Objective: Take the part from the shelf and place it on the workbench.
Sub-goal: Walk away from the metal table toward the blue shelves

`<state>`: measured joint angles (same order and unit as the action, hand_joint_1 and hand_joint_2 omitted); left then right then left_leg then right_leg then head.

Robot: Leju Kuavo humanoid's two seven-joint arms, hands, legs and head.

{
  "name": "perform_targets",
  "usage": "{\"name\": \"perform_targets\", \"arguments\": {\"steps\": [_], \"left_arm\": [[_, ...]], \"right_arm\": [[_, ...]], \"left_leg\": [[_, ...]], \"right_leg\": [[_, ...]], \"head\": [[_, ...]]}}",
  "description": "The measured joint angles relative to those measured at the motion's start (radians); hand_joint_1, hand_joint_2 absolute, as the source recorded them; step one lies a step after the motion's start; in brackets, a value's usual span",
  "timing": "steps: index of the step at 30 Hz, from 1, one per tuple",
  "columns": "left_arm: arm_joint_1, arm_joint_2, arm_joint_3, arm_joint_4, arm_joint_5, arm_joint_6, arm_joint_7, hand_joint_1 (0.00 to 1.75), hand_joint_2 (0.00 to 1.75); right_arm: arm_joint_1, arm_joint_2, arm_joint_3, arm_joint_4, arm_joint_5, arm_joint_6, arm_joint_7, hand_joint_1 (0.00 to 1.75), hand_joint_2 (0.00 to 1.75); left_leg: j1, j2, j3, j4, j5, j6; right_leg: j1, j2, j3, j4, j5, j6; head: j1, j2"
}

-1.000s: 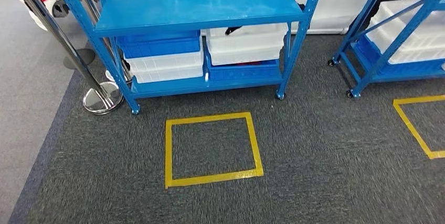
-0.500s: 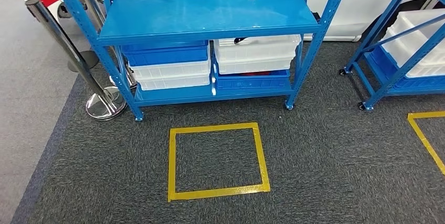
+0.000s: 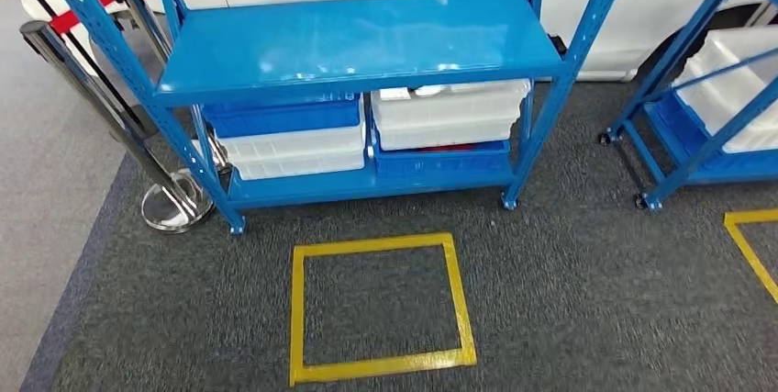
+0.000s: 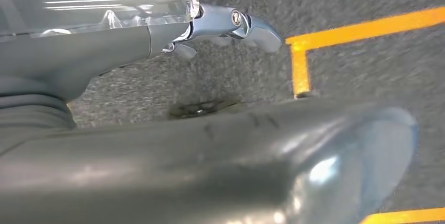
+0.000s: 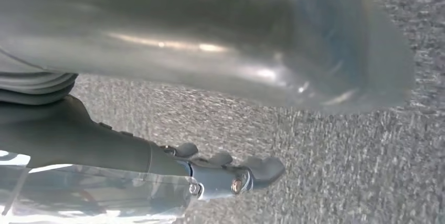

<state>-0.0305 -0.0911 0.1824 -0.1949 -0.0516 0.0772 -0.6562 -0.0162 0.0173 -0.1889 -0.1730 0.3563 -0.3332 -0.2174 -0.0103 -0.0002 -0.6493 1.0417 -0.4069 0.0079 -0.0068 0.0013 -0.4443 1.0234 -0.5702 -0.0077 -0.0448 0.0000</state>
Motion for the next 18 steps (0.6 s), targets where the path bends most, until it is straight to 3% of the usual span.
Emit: {"name": "perform_targets", "arguments": {"steps": [2, 4, 5, 7, 8, 9, 10, 11, 13, 14, 15, 18], "left_arm": [[-0.003, -0.001, -0.002, 0.0, -0.001, 0.0, -0.001, 0.0, 0.0], [-0.006, -0.002, -0.002, 0.0, -0.001, 0.0, -0.001, 0.0, 0.0], [-0.007, -0.002, -0.003, 0.0, 0.0, 0.0, -0.001, 0.0, 0.0], [-0.009, -0.002, -0.003, 0.0, 0.0, 0.0, -0.001, 0.0, 0.0], [-0.009, -0.002, -0.003, 0.0, 0.0, 0.0, -0.001, 0.0, 0.0], [-0.008, -0.002, -0.003, 0.0, -0.001, 0.0, -0.001, 0.0, 0.0], [-0.006, -0.002, -0.003, 0.0, -0.001, 0.0, 0.0, 0.0, 0.0], [-0.005, -0.003, -0.003, 0.0, -0.001, -0.001, 0.0, 0.0, 0.0], [-0.006, -0.003, -0.004, 0.001, -0.004, -0.001, 0.002, 0.0, 0.0], [-0.008, -0.003, -0.005, 0.001, -0.006, -0.001, 0.005, 0.0, 0.0], [-0.01, -0.003, -0.006, 0.002, -0.009, -0.001, 0.007, 0.0, 0.0], [-0.017, -0.002, -0.01, 0.002, -0.016, -0.002, 0.014, 0.0, 0.0]], "right_arm": [[-0.003, 0.0, -0.001, -0.001, 0.0, -0.001, 0.001, 0.0, 0.0], [-0.007, 0.0, -0.001, -0.002, 0.0, -0.001, 0.002, 0.0, 0.0], [-0.009, 0.0, -0.001, -0.002, 0.0, -0.001, 0.002, 0.0, 0.0], [-0.008, 0.001, -0.001, -0.002, 0.0, -0.001, 0.002, 0.0, 0.0], [-0.007, 0.001, -0.002, -0.002, 0.0, -0.001, 0.002, 0.0, 0.0], [-0.005, 0.0, -0.002, -0.002, 0.0, -0.001, 0.002, 0.0, 0.0], [-0.002, 0.0, -0.003, -0.002, 0.0, -0.001, 0.002, 0.0, 0.0], [0.0, 0.0, -0.003, -0.002, 0.0, -0.001, 0.002, 0.0, 0.0], [0.005, -0.001, -0.005, -0.001, -0.002, 0.0, 0.003, 0.0, 0.0], [0.005, -0.001, -0.006, 0.0, -0.004, 0.0, 0.004, 0.0, 0.0], [0.005, -0.001, -0.006, 0.0, -0.006, 0.0, 0.005, 0.0, 0.0], [0.002, 0.003, -0.008, -0.001, -0.014, -0.004, 0.01, 0.0, 0.0]], "left_leg": [[0.003, -0.004, 0.025, -0.018, -0.006, 0.012], [0.007, -0.006, 0.056, -0.038, -0.014, 0.022], [0.008, -0.006, 0.07, -0.044, -0.021, 0.026], [0.008, -0.009, 0.096, -0.047, -0.042, 0.029], [0.009, -0.011, 0.111, -0.047, -0.054, 0.029], [0.009, -0.014, 0.129, -0.047, -0.067, 0.028], [0.01, -0.016, 0.148, -0.047, -0.081, 0.025], [0.011, -0.018, 0.165, -0.047, -0.096, 0.022], [0.009, -0.02, 0.192, -0.043, -0.126, 0.012], [0.007, -0.02, 0.201, -0.043, -0.141, 0.007], [0.005, -0.021, 0.21, -0.038, -0.15, 0.001], [0.005, -0.018, 0.218, -0.005, -0.153, -0.013]], "right_leg": [[-0.001, -0.001, 0.002, 0.021, 0.016, 0.014], [-0.003, -0.001, -0.049, 0.113, 0.031, 0.021], [-0.005, 0.0, -0.092, 0.175, 0.021, 0.023], [-0.007, -0.001, -0.174, 0.264, -0.045, 0.031], [-0.008, -0.001, -0.2, 0.277, -0.08, 0.035], [-0.008, -0.001, -0.217, 0.267, -0.098, 0.038], [-0.009, -0.001, -0.223, 0.232, -0.085, 0.04], [-0.009, -0.001, -0.222, 0.181, -0.041, 0.039], [-0.008, -0.002, -0.22, 0.073, 0.09, 0.033], [-0.006, -0.002, -0.218, 0.044, 0.133, 0.027], [-0.006, -0.001, -0.217, 0.031, 0.152, 0.021], [-0.01, 0.0, -0.189, 0.025, 0.139, 0.0]], "head": [[0.0, 0.0], [0.0, 0.0], [0.0, 0.0], [0.0, 0.0], [0.0, 0.0], [0.0, 0.0], [0.0, 0.0], [0.0, 0.0], [0.0, 0.0], [0.0, 0.0], [0.001, 0.0], [0.0, 0.0]]}}
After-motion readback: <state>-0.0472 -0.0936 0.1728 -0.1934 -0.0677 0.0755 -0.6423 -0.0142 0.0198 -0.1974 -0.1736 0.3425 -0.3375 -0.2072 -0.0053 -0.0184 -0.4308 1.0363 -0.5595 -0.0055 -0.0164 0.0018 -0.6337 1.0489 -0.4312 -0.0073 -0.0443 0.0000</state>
